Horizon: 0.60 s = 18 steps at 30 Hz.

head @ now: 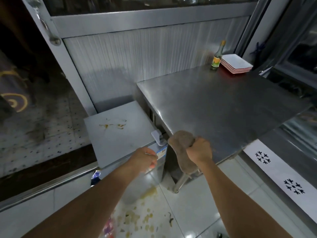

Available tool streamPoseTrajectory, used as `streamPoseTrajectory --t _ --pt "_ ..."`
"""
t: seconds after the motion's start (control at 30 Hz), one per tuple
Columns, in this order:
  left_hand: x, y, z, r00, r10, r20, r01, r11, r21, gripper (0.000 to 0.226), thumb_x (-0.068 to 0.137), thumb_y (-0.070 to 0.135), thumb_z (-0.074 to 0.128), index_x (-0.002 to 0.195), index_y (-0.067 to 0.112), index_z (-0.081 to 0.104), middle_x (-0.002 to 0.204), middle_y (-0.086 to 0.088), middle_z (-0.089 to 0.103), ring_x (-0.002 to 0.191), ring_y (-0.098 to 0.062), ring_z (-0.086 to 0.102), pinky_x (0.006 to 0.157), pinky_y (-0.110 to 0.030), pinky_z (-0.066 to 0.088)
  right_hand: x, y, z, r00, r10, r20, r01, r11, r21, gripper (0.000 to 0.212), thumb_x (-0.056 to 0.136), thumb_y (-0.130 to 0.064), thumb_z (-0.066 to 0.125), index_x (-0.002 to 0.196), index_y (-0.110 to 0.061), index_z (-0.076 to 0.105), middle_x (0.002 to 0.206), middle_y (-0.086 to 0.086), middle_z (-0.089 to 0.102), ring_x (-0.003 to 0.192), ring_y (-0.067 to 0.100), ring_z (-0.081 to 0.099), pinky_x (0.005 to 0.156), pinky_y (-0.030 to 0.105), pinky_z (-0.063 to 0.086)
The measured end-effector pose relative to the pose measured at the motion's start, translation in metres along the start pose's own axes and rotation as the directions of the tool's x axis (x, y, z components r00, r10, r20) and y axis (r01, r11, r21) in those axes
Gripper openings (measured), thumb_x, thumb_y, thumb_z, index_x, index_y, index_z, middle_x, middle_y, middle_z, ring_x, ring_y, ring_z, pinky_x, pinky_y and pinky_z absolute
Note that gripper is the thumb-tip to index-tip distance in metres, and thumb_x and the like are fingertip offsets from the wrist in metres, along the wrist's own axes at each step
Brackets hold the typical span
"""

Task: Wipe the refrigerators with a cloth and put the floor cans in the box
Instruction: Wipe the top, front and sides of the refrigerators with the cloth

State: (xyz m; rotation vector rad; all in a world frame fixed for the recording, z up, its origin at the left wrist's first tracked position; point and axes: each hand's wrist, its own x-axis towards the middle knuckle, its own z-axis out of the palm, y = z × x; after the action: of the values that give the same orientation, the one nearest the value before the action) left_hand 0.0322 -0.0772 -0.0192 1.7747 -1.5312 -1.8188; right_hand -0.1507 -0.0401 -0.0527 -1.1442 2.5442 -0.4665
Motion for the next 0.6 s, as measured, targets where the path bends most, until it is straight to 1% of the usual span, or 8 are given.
streamPoseTrajectory --t 0.07,0.17,0.23,0.3,0.4,0.47,0.5,0.6 --pt "-0.002 -0.005 -0.019 1.000 -0.001 0.008 0.000 0.998 0.060 0.024 0.088 0.004 0.054 0.111 0.004 0.059 0.080 -0.010 0.056 0.064 -0.015 0.052 0.045 -0.019 0.037 -0.015 -0.033 -0.003 0.994 -0.111 -0.012 0.111 0.986 0.125 0.027 0.080 -0.015 0.068 0.104 -0.006 0.059 0.099 0.011 0.066 0.091 0.026 0.064 0.068 0.025 0.042" --pt "-0.009 -0.012 -0.052 1.000 0.024 -0.010 -0.024 1.000 0.015 0.011 0.090 0.012 0.055 0.097 0.005 0.060 0.082 -0.005 0.052 0.071 -0.014 0.050 0.051 -0.019 0.041 -0.034 -0.081 -0.004 0.988 -0.139 0.069 0.111 0.944 0.312 0.037 0.077 -0.014 0.072 0.110 -0.005 0.057 0.106 0.012 0.064 0.092 0.024 0.060 0.077 0.026 0.046" --pt "-0.014 -0.018 -0.077 0.999 0.022 -0.036 -0.028 0.988 -0.149 0.020 0.090 0.017 0.057 0.107 0.006 0.056 0.100 -0.007 0.054 0.092 -0.019 0.052 0.075 -0.023 0.042 -0.045 -0.111 -0.003 0.976 -0.108 0.190 -0.002 0.865 0.501 0.051 0.075 -0.013 0.075 0.120 -0.006 0.052 0.116 0.012 0.060 0.104 0.026 0.058 0.093 0.037 0.048" --pt "-0.019 -0.026 -0.105 1.000 -0.006 0.014 0.011 0.909 -0.417 0.031 0.090 0.022 0.058 0.117 0.006 0.055 0.116 -0.009 0.057 0.110 -0.024 0.054 0.096 -0.033 0.042 -0.058 -0.139 -0.001 0.958 -0.107 0.266 -0.091 0.767 0.635 0.064 0.073 -0.010 0.077 0.129 -0.009 0.045 0.124 0.010 0.055 0.113 0.026 0.054 0.098 0.042 0.046" --pt "-0.026 -0.039 -0.146 0.984 0.020 0.176 0.099 0.762 -0.640 0.030 0.093 0.016 0.051 0.120 0.005 0.056 0.123 -0.016 0.060 0.117 -0.031 0.055 0.103 -0.043 0.043 -0.075 -0.173 0.007 0.935 -0.214 0.282 -0.079 0.650 0.756 0.090 0.072 0.000 0.076 0.145 -0.021 0.027 0.129 0.000 0.047 0.120 0.020 0.047 0.102 0.041 0.043" --pt "-0.024 -0.046 -0.167 0.995 0.034 0.095 0.041 0.726 -0.686 0.036 0.091 0.003 0.051 0.127 0.002 0.050 0.127 -0.019 0.058 0.114 -0.032 0.056 0.094 -0.044 0.047 -0.083 -0.188 0.016 0.911 -0.282 0.302 -0.048 0.654 0.755 0.096 0.073 0.006 0.072 0.146 -0.032 0.023 0.128 -0.006 0.042 0.121 0.016 0.043 0.102 0.042 0.043" --pt "-0.022 -0.048 -0.176 1.000 0.018 0.002 -0.011 0.722 -0.692 0.044 0.088 -0.004 0.052 0.130 0.003 0.045 0.128 -0.018 0.055 0.113 -0.032 0.056 0.092 -0.044 0.047 -0.086 -0.193 0.021 0.891 -0.313 0.328 -0.022 0.692 0.721 0.091 0.072 0.008 0.071 0.142 -0.034 0.031 0.130 -0.005 0.043 0.121 0.017 0.044 0.101 0.042 0.045" --pt "-0.011 -0.058 -0.201 0.984 -0.014 -0.180 -0.105 0.762 -0.639 0.072 0.078 -0.020 0.054 0.135 0.020 0.036 0.123 -0.010 0.047 0.116 -0.034 0.050 0.095 -0.048 0.047 -0.089 -0.207 0.039 0.843 -0.397 0.361 0.228 0.874 0.430 0.062 0.070 0.001 0.074 0.123 -0.025 0.054 0.122 0.002 0.054 0.112 0.020 0.053 0.086 0.025 0.051"
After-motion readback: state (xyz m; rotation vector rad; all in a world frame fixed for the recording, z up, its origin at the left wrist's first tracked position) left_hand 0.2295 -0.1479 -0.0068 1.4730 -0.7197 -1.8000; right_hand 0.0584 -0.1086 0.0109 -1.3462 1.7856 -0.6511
